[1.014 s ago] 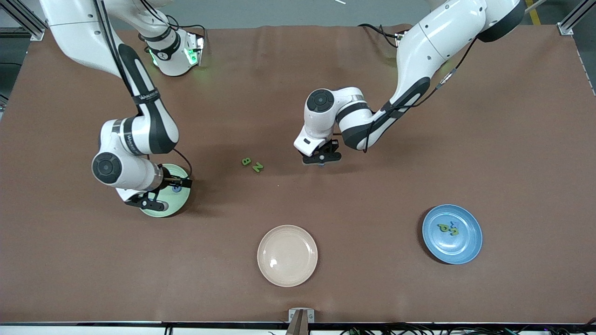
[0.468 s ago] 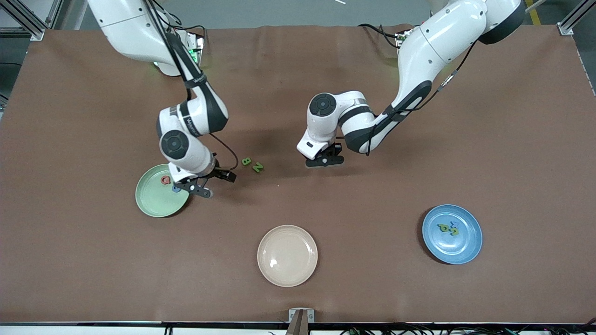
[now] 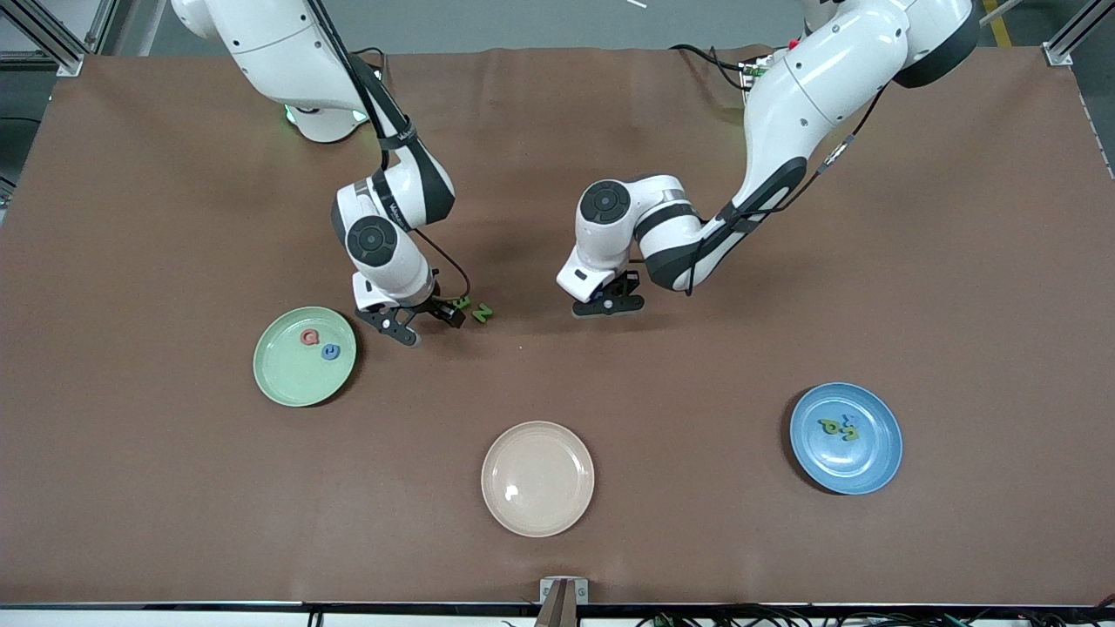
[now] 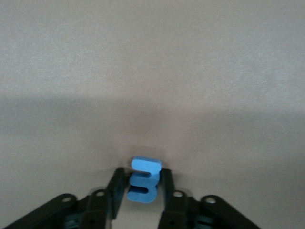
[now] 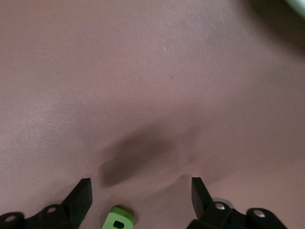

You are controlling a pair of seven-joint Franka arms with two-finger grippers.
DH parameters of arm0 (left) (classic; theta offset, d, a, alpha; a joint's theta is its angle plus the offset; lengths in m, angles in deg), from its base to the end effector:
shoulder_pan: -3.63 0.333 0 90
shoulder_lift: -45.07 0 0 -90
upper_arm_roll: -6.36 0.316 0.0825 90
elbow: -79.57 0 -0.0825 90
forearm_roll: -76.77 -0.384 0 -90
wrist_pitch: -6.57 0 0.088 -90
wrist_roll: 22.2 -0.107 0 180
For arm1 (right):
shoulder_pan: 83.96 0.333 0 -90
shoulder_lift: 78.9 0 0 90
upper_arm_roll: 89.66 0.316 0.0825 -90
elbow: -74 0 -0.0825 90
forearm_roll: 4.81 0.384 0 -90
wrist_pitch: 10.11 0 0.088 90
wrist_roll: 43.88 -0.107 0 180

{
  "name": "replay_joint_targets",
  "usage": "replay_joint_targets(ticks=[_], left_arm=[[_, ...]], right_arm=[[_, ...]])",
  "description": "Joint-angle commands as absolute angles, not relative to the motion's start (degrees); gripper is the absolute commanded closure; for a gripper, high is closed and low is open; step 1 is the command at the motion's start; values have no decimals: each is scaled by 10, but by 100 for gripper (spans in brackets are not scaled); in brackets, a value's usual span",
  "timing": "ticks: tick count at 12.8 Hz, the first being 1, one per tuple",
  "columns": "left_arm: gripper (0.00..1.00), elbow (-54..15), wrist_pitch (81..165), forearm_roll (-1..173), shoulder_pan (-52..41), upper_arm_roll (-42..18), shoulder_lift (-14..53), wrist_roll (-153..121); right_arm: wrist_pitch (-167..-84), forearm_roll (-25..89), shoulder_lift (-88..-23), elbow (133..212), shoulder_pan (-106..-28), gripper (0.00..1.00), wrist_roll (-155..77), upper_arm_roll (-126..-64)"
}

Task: Sort upper and lower case letters into plates
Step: 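Grasp the blue E with the left gripper while the right gripper grasps B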

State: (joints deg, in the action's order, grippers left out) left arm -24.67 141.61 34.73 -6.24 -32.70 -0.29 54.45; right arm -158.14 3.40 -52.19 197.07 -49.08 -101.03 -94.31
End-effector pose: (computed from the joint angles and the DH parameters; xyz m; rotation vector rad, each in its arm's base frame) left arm 0.4463 -0.4583 0.1753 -3.1279 -0.1371 -0.0476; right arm 0.4899 0.2816 0.1791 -2.9996 0.9023 0.0713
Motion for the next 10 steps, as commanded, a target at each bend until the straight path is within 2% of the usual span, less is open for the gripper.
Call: replay_joint_targets(ticks=[1, 3, 7, 8, 10], left_arm=[[90, -233, 1417, 335, -59, -328, -13, 551], [97, -207, 1408, 348, -63, -328, -11, 554], [99, -206, 1394, 354, 18, -333, 24, 547], [99, -207, 1394, 353, 49, -334, 36, 539], [99, -207, 1391, 353, 107, -333, 49, 489]], right_arm=[[-1606, 42, -533, 1995, -464, 15, -1077, -949], [-1607, 42, -532, 1995, -451, 21, -1102, -949], [-1612, 42, -531, 1996, -436, 44, -1128, -949], [-1611, 42, -531, 1995, -435, 57, -1129, -948], [-1609, 42, -531, 1995, -436, 91, -1129, -949]])
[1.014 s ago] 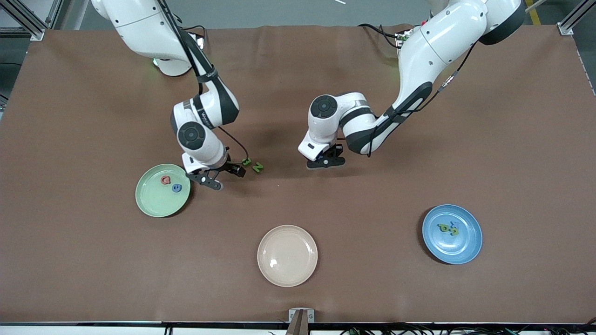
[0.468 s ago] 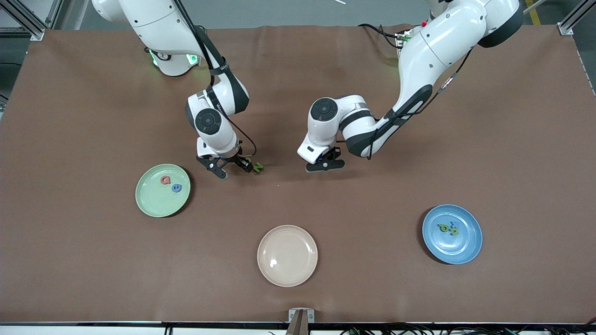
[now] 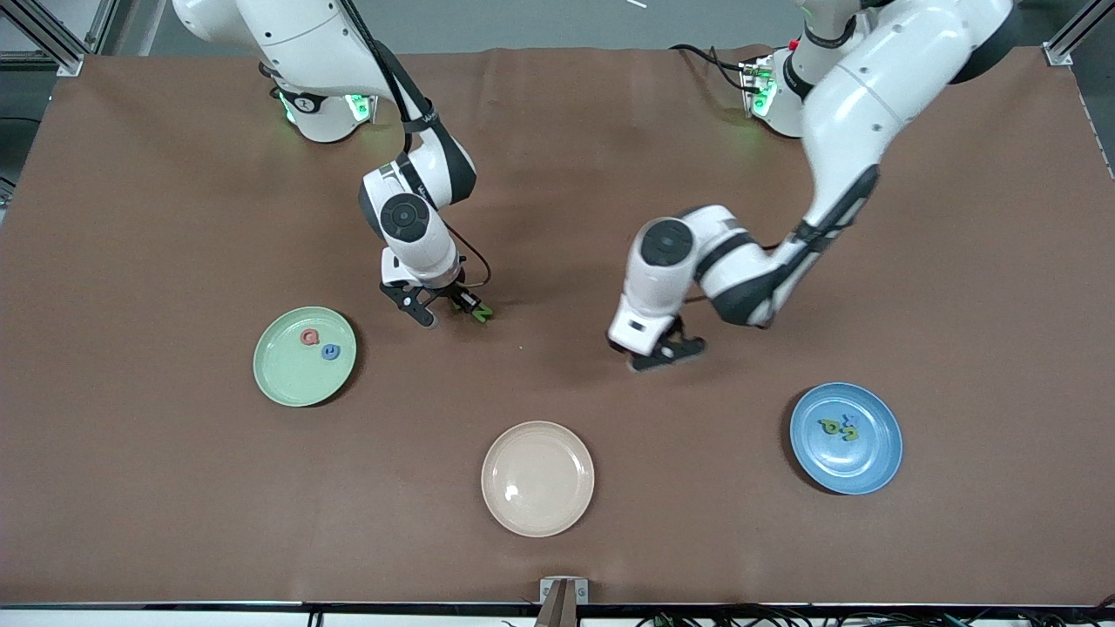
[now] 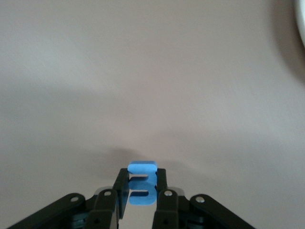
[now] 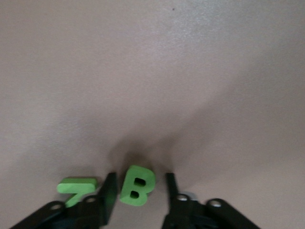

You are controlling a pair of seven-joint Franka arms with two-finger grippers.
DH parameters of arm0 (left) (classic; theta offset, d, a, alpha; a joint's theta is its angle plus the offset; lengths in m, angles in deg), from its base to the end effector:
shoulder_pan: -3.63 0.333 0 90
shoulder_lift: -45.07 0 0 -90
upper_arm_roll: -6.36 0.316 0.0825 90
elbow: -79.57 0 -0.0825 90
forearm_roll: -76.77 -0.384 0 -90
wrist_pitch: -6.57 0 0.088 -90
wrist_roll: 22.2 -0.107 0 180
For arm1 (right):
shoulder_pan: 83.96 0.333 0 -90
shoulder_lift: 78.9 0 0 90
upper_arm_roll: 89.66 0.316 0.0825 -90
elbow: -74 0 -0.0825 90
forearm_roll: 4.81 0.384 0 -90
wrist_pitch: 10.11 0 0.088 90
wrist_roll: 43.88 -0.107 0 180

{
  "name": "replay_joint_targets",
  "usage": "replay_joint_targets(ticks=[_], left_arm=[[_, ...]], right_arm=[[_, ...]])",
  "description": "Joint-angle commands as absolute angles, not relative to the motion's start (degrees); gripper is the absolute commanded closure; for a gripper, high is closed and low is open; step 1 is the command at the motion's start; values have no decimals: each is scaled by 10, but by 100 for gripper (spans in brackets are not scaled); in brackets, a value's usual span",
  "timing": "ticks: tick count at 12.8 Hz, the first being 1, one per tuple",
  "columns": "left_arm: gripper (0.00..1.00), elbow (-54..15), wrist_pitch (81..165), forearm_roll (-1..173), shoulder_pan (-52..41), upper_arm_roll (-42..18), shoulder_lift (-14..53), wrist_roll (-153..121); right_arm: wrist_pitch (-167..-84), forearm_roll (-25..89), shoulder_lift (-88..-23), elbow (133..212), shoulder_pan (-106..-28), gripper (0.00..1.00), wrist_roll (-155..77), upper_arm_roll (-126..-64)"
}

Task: Sort upper and lower case letters into plates
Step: 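Drop the E on the blue plate while the right gripper drops B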

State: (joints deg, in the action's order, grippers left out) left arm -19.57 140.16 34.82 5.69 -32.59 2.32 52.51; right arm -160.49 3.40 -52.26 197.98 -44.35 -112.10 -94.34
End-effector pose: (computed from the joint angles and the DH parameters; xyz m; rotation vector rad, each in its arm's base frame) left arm 0.5709 -0.3535 0.2289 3.0860 0.4764 0.1998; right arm 0.4642 0.3191 0.1778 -2.9331 1.0658 0.0423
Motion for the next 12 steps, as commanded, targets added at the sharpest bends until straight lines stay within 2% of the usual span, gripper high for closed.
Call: replay_joint_targets(ticks=[1, 3, 6, 9, 10, 11, 12], left_arm=[[99, -207, 1391, 353, 141, -333, 51, 464], [99, -206, 1391, 349, 199, -333, 52, 412], [98, -204, 1393, 348, 296, -334, 46, 314], [94, -204, 1396, 348, 338, -331, 42, 267], [85, -204, 1396, 348, 348, -331, 41, 247], [65, -204, 1396, 348, 356, -330, 37, 219], [28, -204, 1398, 348, 366, -331, 35, 204]], right_arm=[[-1608, 41, -531, 1994, -438, 99, -1127, -950], [-1600, 37, -538, 1988, -448, 100, -1103, -954], [-1494, 36, -555, 1943, -491, 100, -989, -971], [-1424, 36, -567, 1910, -545, 100, -810, -1011], [-1412, 36, -568, 1906, -565, 100, -731, -1028], [-1408, 36, -568, 1905, -582, 100, -675, -1041], [-1408, 36, -567, 1906, -603, 100, -623, -1051]])
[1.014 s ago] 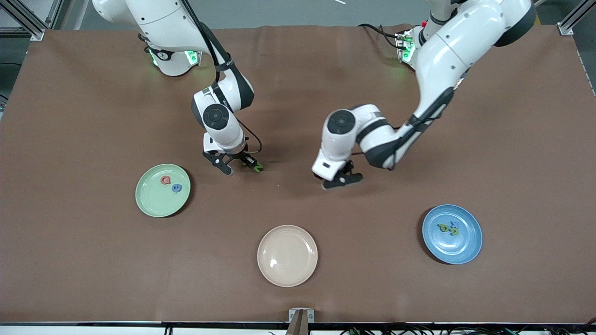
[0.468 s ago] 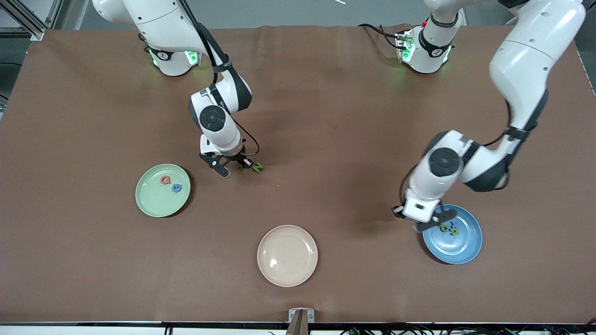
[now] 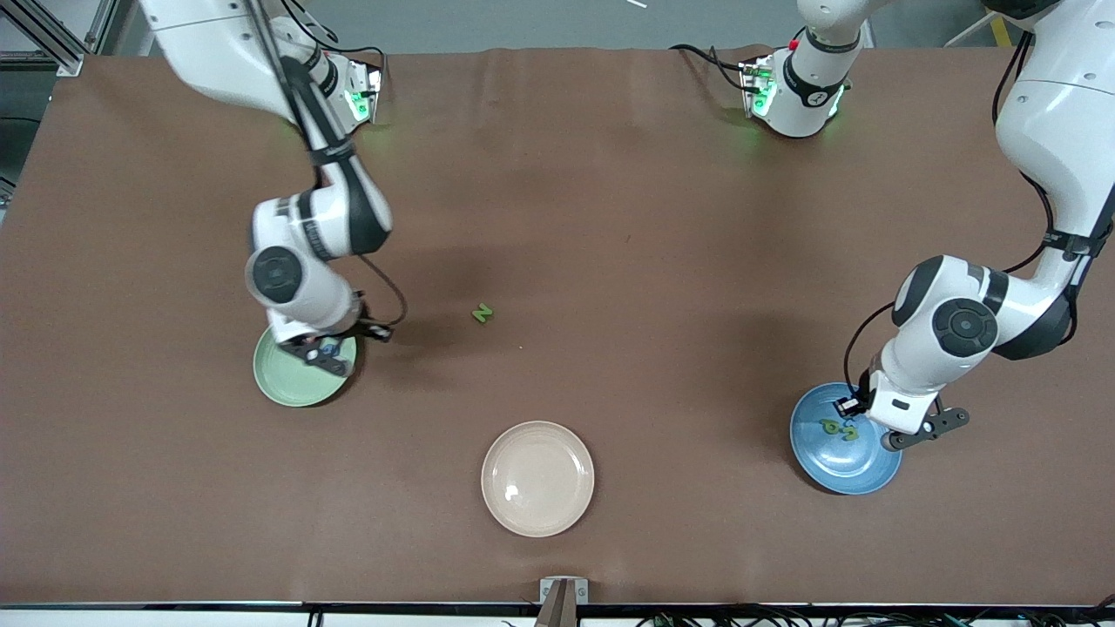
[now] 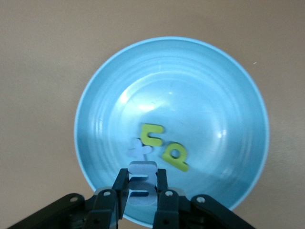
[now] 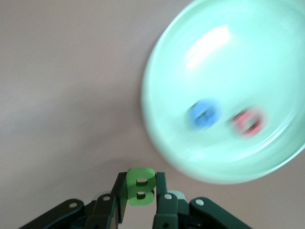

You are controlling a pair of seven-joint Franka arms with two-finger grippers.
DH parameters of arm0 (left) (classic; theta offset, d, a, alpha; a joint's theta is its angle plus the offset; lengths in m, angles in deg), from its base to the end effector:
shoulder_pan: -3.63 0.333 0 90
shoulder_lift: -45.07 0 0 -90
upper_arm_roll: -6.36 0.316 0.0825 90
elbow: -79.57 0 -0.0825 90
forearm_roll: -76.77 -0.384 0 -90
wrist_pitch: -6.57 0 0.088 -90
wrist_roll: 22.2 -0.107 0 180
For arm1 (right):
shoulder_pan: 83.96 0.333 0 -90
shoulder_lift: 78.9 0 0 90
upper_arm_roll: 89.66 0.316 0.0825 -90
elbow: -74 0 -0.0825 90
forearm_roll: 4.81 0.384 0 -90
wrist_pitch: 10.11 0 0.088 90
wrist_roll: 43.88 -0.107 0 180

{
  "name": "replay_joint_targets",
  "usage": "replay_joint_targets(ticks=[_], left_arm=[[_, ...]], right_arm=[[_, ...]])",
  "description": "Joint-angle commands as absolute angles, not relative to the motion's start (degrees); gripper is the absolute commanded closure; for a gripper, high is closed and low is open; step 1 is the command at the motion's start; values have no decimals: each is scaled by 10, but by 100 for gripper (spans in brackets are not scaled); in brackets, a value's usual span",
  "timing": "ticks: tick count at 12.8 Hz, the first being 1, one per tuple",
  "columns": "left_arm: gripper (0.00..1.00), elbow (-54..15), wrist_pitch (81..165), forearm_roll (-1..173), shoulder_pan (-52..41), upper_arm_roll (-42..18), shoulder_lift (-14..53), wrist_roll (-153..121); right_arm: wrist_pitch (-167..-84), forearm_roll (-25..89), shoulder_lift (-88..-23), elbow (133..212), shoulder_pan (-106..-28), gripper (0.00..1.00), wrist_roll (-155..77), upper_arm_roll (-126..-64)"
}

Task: Sort upper and lower case letters into plates
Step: 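Drop the E on the blue plate while the right gripper drops B, then grasp the green N with the right gripper while the left gripper withdraws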

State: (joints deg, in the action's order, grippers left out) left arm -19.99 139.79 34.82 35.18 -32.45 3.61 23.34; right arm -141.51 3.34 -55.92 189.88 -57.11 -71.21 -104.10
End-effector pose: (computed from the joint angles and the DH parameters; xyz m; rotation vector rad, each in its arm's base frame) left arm 0.6700 -0.0251 0.2375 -3.0321 -0.4750 -0.1937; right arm 0.5736 0.1324 0.2462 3.0544 -0.5356 -0.1670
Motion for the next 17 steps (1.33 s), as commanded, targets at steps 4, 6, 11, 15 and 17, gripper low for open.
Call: replay_joint_targets(ticks=[4, 6, 11, 15, 17], left_arm=[[0, -204, 1392, 355, 382, -349, 55, 201], [0, -207, 1374, 355, 429, -397, 87, 199], [0, -176, 1250, 358, 599, -585, 100, 82], [0, -76, 1044, 359, 627, -674, 98, -3], [0, -51, 990, 368, 630, -708, 99, -21]], right_arm=[[-1435, 37, -557, 1911, -680, 99, -500, -1051], [-1455, 38, -536, 1912, -695, 98, -481, -1051], [-1473, 45, -502, 1905, -703, 96, -475, -1048], [-1474, 46, -495, 1905, -700, 0, -478, -1048], [-1444, 46, -503, 1885, -695, 0, -483, -1047]])
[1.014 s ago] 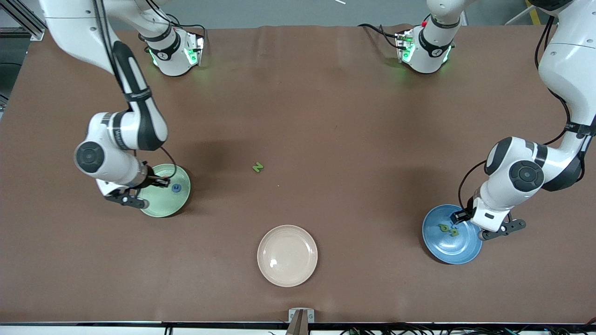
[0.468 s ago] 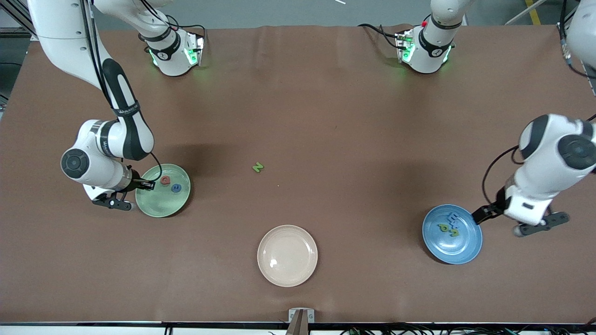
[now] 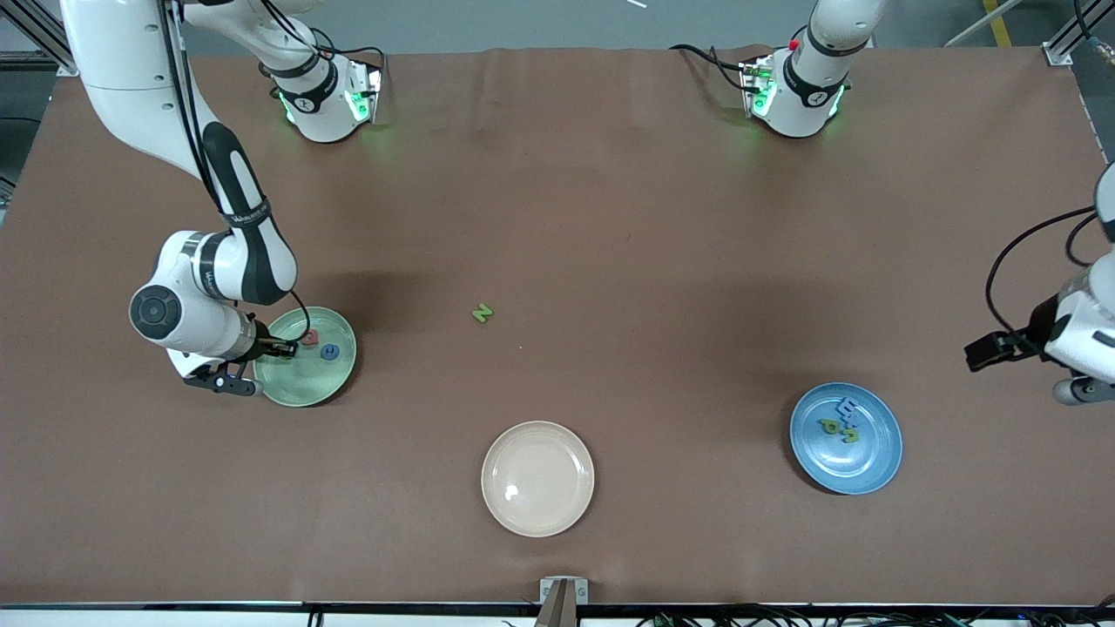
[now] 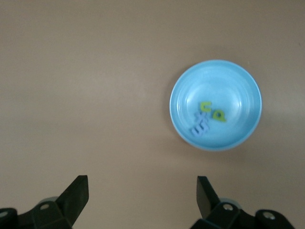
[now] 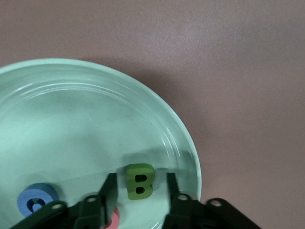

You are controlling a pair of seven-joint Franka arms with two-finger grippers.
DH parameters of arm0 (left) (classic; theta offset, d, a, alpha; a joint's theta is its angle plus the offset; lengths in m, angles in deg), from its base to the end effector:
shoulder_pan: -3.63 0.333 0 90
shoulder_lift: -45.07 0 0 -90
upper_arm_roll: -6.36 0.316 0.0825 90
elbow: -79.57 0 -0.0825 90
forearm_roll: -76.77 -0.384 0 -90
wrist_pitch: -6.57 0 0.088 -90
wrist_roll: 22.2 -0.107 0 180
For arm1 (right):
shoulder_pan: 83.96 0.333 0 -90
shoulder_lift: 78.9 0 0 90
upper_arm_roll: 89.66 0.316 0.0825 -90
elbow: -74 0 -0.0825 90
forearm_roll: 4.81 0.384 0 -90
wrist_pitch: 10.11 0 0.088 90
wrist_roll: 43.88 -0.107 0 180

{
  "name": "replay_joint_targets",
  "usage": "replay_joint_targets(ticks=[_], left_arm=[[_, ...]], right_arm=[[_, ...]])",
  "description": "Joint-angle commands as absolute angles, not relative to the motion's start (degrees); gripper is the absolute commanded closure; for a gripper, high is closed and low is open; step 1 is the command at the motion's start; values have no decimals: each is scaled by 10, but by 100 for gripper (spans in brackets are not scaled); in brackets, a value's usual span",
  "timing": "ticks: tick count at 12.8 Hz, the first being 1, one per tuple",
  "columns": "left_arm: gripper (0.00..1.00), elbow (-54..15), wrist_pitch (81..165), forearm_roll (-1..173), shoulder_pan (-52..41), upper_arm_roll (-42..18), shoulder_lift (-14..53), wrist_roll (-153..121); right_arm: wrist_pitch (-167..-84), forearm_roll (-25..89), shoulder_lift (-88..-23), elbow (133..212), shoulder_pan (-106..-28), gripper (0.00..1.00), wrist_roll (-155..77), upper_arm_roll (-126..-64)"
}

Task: Sort upper and lower case letters into plates
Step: 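Grasp the green N with the right gripper while the left gripper withdraws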

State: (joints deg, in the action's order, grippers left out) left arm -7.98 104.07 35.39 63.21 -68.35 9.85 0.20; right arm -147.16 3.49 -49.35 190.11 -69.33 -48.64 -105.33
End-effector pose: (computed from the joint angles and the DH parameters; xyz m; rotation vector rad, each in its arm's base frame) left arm 0.6457 0.0525 0.4965 -3.0226 -0.1333 -0.0832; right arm 0.5861 -0.0088 0.1883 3.0740 -0.2905 -0.1914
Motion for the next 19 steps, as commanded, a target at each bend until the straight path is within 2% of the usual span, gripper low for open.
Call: replay_joint_targets(ticks=[1, 3, 5, 9, 13, 16, 19], left_arm=[[0, -44, 971, 381, 641, -725, 99, -22], [0, -42, 957, 405, 670, -759, 102, -25], [0, -41, 942, 410, 668, -761, 152, -27], [0, -31, 912, 426, 662, -775, 175, -28], [0, -29, 908, 448, 641, -768, 222, -24], [0, -27, 908, 486, 570, -687, 271, -24], [0, -17, 908, 580, 466, -532, 340, -30]], right_arm=[[-1396, 46, -512, 1863, -692, 0, -503, -1046], [-1327, 65, -522, 1826, -654, 0, -578, -1046], [-1331, 107, -529, 1829, -590, 0, -663, -1046], [-1428, 119, -519, 1847, -451, 0, -877, -1047], [-1512, 119, -480, 1861, -366, 0, -994, -1047], [-1588, 119, -447, 1880, -326, 1, -1017, -1047], [-1599, 120, -446, 1888, -316, 14, -1017, -1046]])
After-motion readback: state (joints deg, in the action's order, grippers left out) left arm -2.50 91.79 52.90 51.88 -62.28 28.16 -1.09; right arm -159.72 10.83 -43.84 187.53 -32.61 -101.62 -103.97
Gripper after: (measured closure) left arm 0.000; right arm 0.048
